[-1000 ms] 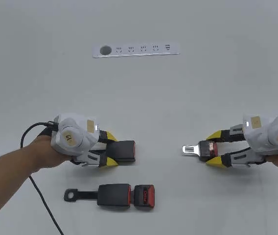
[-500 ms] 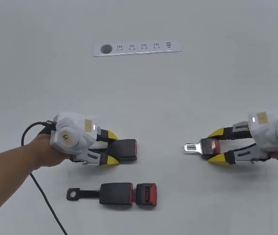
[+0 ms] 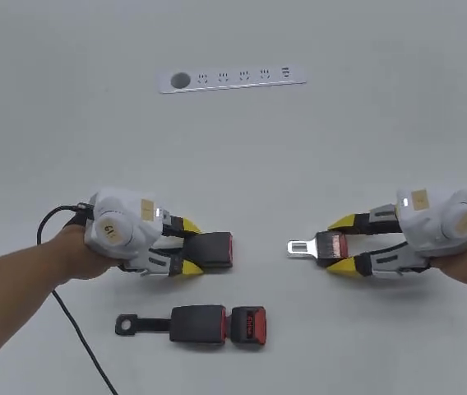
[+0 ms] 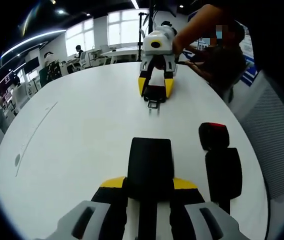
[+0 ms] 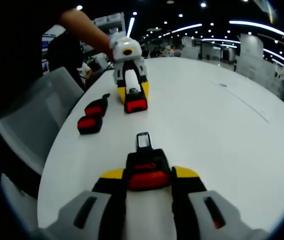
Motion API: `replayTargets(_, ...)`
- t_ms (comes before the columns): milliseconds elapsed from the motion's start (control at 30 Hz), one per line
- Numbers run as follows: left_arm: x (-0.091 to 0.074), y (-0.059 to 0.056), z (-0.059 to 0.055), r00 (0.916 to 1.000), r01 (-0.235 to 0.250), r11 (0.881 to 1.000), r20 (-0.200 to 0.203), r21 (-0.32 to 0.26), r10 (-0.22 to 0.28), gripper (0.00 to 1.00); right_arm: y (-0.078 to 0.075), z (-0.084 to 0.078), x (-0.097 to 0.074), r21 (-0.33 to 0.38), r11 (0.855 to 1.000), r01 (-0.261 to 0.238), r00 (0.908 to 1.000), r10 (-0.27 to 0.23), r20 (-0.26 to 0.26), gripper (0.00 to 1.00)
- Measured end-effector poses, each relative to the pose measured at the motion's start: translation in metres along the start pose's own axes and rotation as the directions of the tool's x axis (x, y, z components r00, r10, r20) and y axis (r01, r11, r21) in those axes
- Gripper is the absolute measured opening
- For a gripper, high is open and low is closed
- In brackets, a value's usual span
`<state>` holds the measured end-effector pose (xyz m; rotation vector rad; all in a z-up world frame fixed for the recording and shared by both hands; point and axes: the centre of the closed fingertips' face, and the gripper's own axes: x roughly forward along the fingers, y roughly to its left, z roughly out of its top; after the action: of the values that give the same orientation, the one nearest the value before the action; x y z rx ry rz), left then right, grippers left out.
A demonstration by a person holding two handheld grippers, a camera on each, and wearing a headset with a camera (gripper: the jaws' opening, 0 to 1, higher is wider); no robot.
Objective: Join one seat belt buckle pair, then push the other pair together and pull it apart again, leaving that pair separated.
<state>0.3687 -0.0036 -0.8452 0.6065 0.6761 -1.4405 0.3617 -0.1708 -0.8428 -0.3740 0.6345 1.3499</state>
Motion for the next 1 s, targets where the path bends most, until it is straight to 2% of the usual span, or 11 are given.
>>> replayTargets(467, 0.0, -0.001, -0.001, 0.9999, -0.001, 1.0, -0.013, 0.004, 0.001, 0.33, -0.001, 0.02, 0.032, -0.004, 1.0, 0.0, 0.9998, 0.0, 0.018, 0.35)
replayTargets(767, 0.001, 0.001, -0.003, 0.9998, -0.002, 1.0, -0.019, 0.006, 0.002, 0.33, 0.004, 0.036, 0.059, -0.019, 1.0, -0.005, 0.9996, 0.006, 0.028, 0.35)
replayTargets(1000, 0.001, 0.001, -0.004, 0.9997, -0.001, 1.0, -0.026, 0.01, 0.002, 0.33, 0.006, 0.043, 0.068, -0.025, 1.0, -0.011, 0.9996, 0.012, 0.024, 0.35)
